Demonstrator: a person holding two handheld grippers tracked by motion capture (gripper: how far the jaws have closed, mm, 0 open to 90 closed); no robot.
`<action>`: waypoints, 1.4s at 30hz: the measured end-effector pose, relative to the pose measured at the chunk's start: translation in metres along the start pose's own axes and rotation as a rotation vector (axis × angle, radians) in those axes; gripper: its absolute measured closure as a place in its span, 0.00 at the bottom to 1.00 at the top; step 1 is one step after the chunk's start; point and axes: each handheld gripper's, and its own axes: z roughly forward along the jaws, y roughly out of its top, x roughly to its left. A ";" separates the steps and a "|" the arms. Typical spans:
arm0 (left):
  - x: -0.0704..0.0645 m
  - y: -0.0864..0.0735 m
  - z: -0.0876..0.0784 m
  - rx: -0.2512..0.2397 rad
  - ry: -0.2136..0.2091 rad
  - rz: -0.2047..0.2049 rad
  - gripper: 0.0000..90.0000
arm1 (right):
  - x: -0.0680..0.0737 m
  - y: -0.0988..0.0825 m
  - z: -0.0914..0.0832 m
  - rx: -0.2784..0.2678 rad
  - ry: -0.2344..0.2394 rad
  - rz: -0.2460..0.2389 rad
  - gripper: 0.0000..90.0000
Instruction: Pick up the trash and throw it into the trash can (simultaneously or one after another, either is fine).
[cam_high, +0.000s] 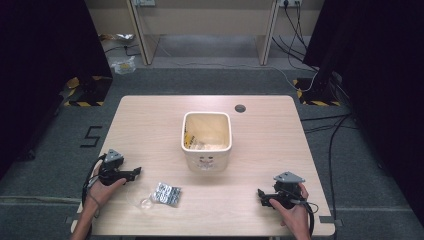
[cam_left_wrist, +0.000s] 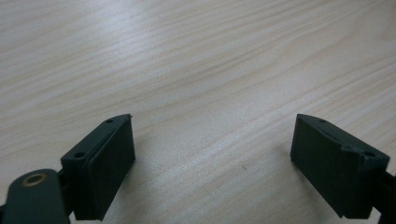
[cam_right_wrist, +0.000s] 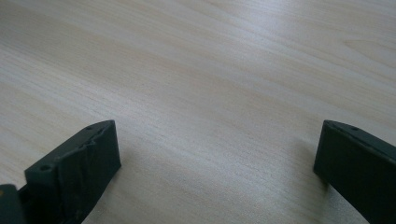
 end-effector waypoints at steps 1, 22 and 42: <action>0.000 0.000 0.000 -0.001 0.000 0.000 0.14 | 0.000 0.000 0.000 0.000 0.000 0.000 0.00; 0.002 0.011 -0.043 -0.080 -0.087 -0.057 0.17 | 0.000 0.000 0.000 0.000 0.000 0.001 0.00; -0.048 0.022 -0.101 -0.132 -0.179 0.019 0.22 | 0.000 0.000 0.000 0.000 0.001 0.000 0.00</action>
